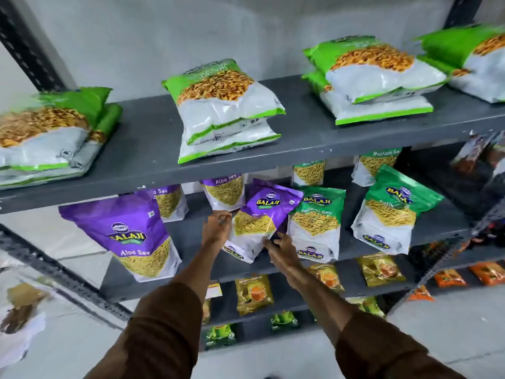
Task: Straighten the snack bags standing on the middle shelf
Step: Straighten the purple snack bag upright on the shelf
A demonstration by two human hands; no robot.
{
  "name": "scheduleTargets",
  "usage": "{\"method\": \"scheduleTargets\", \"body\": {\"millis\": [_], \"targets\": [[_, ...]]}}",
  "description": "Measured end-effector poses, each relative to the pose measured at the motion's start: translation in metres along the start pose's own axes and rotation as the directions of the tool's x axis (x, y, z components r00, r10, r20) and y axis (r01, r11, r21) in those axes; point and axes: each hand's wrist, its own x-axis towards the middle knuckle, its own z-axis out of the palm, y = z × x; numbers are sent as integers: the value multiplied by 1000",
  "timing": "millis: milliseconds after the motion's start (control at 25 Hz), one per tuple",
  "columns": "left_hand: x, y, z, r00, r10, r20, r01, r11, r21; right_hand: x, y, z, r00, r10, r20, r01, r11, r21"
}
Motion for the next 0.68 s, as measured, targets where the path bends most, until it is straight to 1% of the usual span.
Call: {"method": "scheduleTargets", "body": {"millis": [80, 120, 160, 200, 240, 320, 400, 480, 560, 680], "targets": [[26, -15, 5, 984, -71, 161, 74, 997, -12, 14, -1, 18, 990, 142, 3, -142, 983, 115], [33, -24, 9, 960, -126, 249, 138, 990, -32, 16, -1, 22, 980, 196, 28, -198, 971, 135], [37, -31, 14, 935, -180, 305, 207, 976, -60, 17, -2, 27, 971, 231, 57, -237, 955, 176], [44, -38, 20, 927, -201, 317, 245, 964, -105, 21, -1, 30, 970, 229, 76, -240, 952, 192], [48, -43, 26, 930, -213, 299, 265, 953, -145, 25, 2, 34, 974, 215, 70, -225, 951, 211], [50, -46, 27, 938, -209, 276, 273, 937, -220, 35, 11, 41, 984, 179, 12, -178, 967, 182], [34, -43, 23, 947, -187, 263, 265, 916, -300, 50, 44, 46, 992, 130, -6, -127, 979, 157], [9, -46, 20, 966, -151, 208, 230, 871, -434, 29, 34, 40, 996, 91, -8, -89, 981, 172], [-16, -48, 14, 980, -121, 157, 187, 828, -529, 0, 20, 30, 999, 40, 5, -41, 981, 187], [-58, -51, 2, 991, -65, 118, 121, 815, -567, -44, 9, 12, 996, -76, 36, 69, 984, 163]]}}
